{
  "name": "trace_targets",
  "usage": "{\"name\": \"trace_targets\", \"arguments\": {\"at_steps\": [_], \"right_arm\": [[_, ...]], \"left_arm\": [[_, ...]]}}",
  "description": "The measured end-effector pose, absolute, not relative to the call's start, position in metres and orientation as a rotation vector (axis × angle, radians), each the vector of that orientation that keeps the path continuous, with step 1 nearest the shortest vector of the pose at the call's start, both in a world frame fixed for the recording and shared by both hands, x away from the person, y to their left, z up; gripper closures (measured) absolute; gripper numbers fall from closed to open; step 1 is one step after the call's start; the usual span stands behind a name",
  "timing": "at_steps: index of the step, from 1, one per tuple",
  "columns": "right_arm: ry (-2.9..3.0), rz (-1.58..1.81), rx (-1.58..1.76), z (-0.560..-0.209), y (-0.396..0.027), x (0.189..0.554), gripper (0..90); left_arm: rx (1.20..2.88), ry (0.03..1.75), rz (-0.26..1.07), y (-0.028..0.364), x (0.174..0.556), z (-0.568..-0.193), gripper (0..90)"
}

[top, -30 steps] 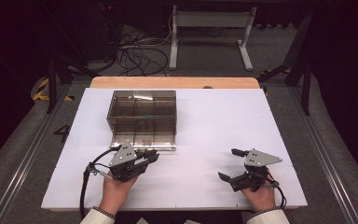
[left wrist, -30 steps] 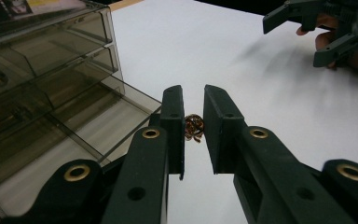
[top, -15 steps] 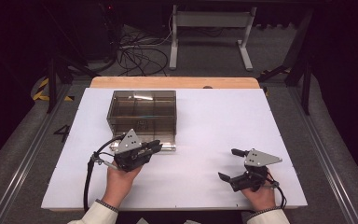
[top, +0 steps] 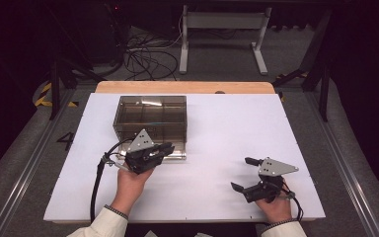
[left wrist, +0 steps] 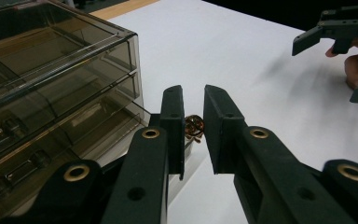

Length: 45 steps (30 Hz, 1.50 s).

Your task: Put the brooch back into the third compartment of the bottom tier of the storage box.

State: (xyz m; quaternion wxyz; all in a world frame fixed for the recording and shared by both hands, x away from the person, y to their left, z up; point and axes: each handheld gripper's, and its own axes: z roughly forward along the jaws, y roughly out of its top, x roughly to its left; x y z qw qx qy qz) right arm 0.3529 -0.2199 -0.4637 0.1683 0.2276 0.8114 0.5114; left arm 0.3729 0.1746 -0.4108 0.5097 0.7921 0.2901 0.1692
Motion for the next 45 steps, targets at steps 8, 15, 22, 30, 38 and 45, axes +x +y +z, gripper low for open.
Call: {"name": "trace_targets", "arguments": {"at_steps": [8,15,22,30,38,45], "right_arm": [[2.309,1.45,0.645,-0.464,-0.22,0.353,0.7],[2.311,1.45,0.644,-0.464,-0.22,0.353,0.6],[2.311,1.451,0.644,-0.464,-0.22,0.353,0.7],[2.311,1.452,0.642,-0.464,-0.22,0.353,0.7],[2.312,1.452,0.64,-0.464,-0.22,0.353,0.7],[2.312,1.455,0.641,-0.464,-0.22,0.353,0.7]], "left_arm": [[1.928,0.712,0.406,0.166,0.387,-0.415,78.8],[1.937,0.73,0.409,0.162,0.395,-0.417,78.8],[1.952,0.761,0.402,0.16,0.405,-0.423,78.8],[1.96,0.803,0.391,0.155,0.417,-0.434,78.8],[1.959,0.822,0.396,0.156,0.421,-0.437,78.8],[1.954,0.822,0.391,0.155,0.421,-0.437,78.8]]}}
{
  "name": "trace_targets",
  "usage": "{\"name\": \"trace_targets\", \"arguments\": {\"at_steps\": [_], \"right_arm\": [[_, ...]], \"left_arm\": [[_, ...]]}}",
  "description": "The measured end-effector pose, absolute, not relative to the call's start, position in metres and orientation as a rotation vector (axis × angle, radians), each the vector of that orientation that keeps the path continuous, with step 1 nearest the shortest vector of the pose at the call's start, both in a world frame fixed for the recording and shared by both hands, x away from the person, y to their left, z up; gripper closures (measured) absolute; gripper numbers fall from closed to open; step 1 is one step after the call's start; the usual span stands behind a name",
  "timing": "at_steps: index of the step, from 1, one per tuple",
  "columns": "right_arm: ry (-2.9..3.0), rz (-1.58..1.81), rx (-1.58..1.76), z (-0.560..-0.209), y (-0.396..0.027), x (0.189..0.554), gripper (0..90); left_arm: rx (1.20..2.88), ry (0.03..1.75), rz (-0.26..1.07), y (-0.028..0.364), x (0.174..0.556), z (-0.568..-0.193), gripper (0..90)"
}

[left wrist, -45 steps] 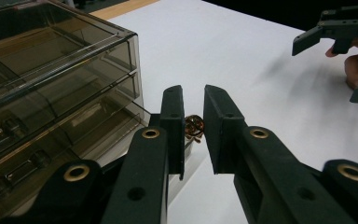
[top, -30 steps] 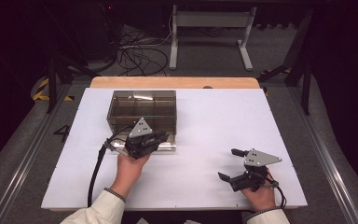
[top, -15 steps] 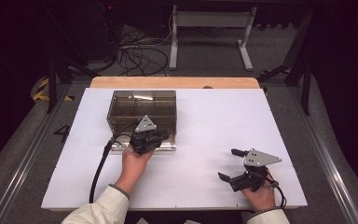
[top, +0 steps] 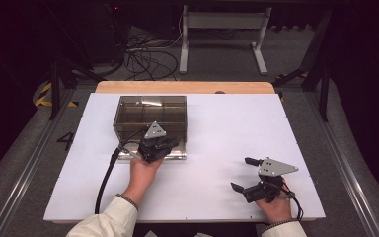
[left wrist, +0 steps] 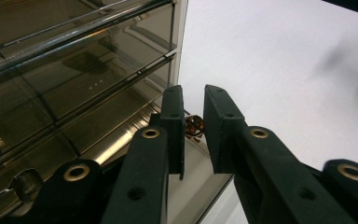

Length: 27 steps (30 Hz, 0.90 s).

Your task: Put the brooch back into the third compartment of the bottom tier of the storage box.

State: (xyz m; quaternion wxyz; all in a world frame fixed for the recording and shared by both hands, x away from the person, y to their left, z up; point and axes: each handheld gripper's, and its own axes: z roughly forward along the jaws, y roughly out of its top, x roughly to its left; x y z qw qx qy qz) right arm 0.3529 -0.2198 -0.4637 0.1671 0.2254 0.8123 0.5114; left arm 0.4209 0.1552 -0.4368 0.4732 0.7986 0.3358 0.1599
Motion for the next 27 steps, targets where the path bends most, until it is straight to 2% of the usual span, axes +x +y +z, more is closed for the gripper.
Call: {"name": "trace_targets", "arguments": {"at_steps": [27], "right_arm": [[2.314,1.454,0.641,-0.464,-0.22,0.353,0.7]], "left_arm": [[2.037,0.879,0.374,0.158,0.43,-0.448,78.6]]}}
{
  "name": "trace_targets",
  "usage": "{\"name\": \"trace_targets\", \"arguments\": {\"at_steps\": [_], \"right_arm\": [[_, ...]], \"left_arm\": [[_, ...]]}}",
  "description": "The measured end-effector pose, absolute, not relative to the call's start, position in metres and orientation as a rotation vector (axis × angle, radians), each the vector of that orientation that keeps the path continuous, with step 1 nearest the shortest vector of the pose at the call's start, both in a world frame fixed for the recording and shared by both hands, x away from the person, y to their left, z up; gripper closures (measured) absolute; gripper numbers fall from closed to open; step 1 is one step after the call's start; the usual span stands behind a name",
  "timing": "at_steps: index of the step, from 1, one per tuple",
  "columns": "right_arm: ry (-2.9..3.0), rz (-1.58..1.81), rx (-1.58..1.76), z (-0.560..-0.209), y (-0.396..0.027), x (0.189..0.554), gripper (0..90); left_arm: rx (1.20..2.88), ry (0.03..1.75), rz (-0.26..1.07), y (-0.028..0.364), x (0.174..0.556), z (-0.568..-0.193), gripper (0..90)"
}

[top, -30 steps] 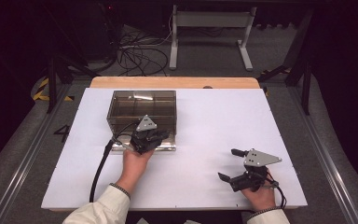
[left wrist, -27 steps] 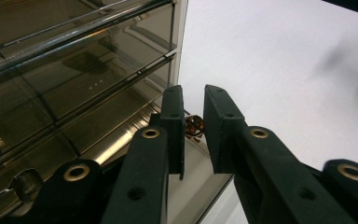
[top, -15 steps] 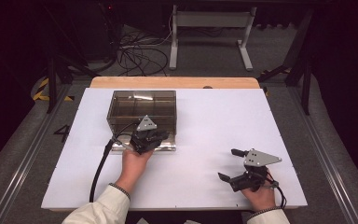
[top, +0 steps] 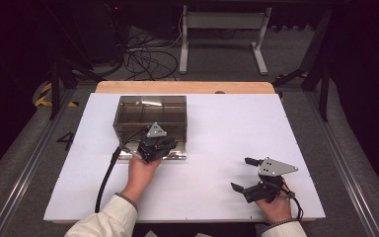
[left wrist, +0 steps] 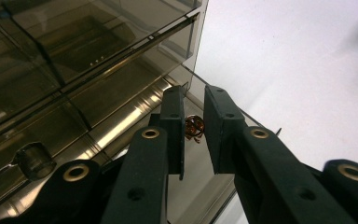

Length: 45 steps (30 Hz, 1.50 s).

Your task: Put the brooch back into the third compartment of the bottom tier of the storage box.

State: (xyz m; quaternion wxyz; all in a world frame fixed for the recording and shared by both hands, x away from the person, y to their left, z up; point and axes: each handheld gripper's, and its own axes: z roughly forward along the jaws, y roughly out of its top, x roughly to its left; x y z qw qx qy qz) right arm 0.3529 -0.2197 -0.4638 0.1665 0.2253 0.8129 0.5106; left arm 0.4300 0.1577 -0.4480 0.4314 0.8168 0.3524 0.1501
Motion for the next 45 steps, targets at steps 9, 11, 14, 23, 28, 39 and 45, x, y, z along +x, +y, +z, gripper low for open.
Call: {"name": "trace_targets", "arguments": {"at_steps": [9,11,14,23,28,39,45], "right_arm": [[2.313,1.45,0.642,-0.464,-0.22,0.353,0.7],[2.313,1.451,0.643,-0.464,-0.22,0.353,0.7],[2.312,1.45,0.644,-0.464,-0.22,0.353,0.7],[2.314,1.45,0.643,-0.464,-0.22,0.353,0.7],[2.31,1.454,0.642,-0.464,-0.22,0.353,0.7],[2.311,1.453,0.641,-0.464,-0.22,0.353,0.7],[2.311,1.454,0.643,-0.464,-0.22,0.353,0.7]], "left_arm": [[2.063,0.887,0.386,0.156,0.431,-0.451,78.6],[2.062,0.893,0.38,0.157,0.431,-0.452,78.6],[2.068,0.9,0.381,0.157,0.432,-0.453,78.6],[2.07,0.91,0.375,0.159,0.434,-0.454,77.3],[2.054,0.902,0.398,0.159,0.431,-0.449,71.6],[2.025,0.873,0.394,0.163,0.419,-0.435,70.8],[2.007,0.853,0.395,0.163,0.413,-0.429,70.8]]}}
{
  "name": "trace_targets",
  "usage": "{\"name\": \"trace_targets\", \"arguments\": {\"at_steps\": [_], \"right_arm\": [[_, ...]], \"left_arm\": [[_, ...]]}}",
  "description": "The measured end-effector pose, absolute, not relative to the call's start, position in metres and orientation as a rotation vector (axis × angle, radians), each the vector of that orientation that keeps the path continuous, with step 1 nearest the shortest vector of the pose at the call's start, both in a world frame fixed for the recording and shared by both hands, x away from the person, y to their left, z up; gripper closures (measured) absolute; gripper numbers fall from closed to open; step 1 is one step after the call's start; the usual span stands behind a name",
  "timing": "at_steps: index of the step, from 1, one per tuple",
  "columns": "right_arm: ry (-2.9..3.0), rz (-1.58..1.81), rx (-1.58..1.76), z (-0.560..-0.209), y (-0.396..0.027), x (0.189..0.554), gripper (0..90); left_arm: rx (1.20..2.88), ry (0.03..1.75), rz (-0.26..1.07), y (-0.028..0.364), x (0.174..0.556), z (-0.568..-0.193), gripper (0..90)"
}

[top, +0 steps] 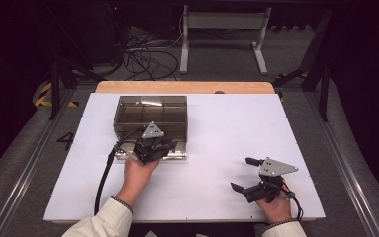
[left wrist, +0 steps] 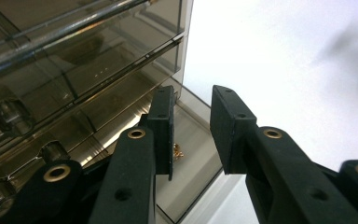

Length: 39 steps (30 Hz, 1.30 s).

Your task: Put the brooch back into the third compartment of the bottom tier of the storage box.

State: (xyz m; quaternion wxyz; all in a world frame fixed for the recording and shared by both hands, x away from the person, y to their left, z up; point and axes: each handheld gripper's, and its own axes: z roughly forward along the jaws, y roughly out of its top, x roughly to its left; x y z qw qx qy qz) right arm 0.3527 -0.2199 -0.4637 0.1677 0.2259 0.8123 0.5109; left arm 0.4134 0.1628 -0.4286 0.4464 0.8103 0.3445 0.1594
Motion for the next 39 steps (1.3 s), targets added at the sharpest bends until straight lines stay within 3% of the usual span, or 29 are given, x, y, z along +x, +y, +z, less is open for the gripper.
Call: {"name": "trace_targets", "arguments": {"at_steps": [11,21,34,39], "right_arm": [[2.312,1.452,0.642,-0.464,-0.22,0.353,0.6],[2.312,1.454,0.642,-0.464,-0.22,0.353,0.7],[2.311,1.452,0.643,-0.464,-0.22,0.353,0.7],[2.311,1.455,0.641,-0.464,-0.22,0.353,0.7]], "left_arm": [[2.0,0.841,0.388,0.165,0.41,-0.423,70.5],[1.986,0.772,0.454,0.168,0.385,-0.402,53.9],[1.97,0.745,0.45,0.174,0.373,-0.394,50.4],[1.953,0.755,0.471,0.18,0.368,-0.39,37.2]]}}
